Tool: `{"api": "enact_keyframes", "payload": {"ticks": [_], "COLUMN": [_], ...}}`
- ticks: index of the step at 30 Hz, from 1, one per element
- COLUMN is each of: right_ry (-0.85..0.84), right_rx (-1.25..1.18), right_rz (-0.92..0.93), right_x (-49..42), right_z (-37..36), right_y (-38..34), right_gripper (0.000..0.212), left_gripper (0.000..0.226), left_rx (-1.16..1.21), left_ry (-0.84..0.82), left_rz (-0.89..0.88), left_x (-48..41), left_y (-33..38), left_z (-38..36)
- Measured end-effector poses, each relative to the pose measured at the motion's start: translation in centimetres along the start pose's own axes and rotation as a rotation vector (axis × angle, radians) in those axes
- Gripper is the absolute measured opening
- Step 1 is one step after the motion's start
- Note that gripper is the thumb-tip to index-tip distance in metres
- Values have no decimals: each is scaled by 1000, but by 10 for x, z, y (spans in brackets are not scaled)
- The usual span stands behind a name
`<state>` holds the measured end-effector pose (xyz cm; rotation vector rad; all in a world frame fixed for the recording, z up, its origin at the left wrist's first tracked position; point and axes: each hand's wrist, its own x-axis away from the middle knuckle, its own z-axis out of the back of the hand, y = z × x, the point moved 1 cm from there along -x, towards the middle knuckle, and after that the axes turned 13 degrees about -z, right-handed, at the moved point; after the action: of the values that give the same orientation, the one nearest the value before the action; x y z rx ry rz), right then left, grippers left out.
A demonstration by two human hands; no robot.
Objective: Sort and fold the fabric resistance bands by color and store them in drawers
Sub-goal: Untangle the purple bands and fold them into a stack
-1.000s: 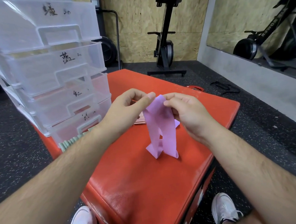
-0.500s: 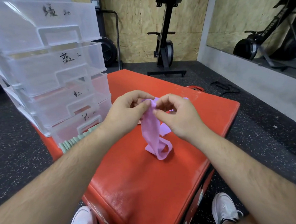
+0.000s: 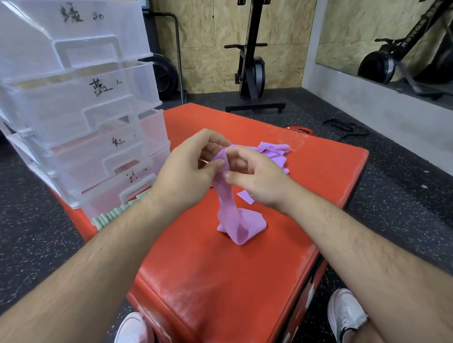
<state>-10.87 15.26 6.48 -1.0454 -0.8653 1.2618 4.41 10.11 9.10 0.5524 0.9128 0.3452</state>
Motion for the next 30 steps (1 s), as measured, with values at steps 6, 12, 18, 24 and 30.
{"api": "enact_keyframes", "payload": {"ticks": [6,12,18,24,30], "right_ry": [-47,-99,14,50,90], "right_rx": [-16,-37,-127,-108,-36], "right_rz": [-46,-66,-10,49,112], "right_x": [7,15,15,15,11], "right_z": [7,21,28,28,28], "right_y": [-7,-8,-10,-10,-10], "right_gripper": [22,19,16,16,16], "left_gripper": [32,30,28,21,25], "left_rx": [124,233,260,177,21], "left_ry": [124,151,191,188,184], "left_rz": [40,60,84,61,-17], "left_x": [1,1,-2,-2,-4], "left_y": [-7,-5,5,12,15], "left_z": [11,13,11,7,8]}}
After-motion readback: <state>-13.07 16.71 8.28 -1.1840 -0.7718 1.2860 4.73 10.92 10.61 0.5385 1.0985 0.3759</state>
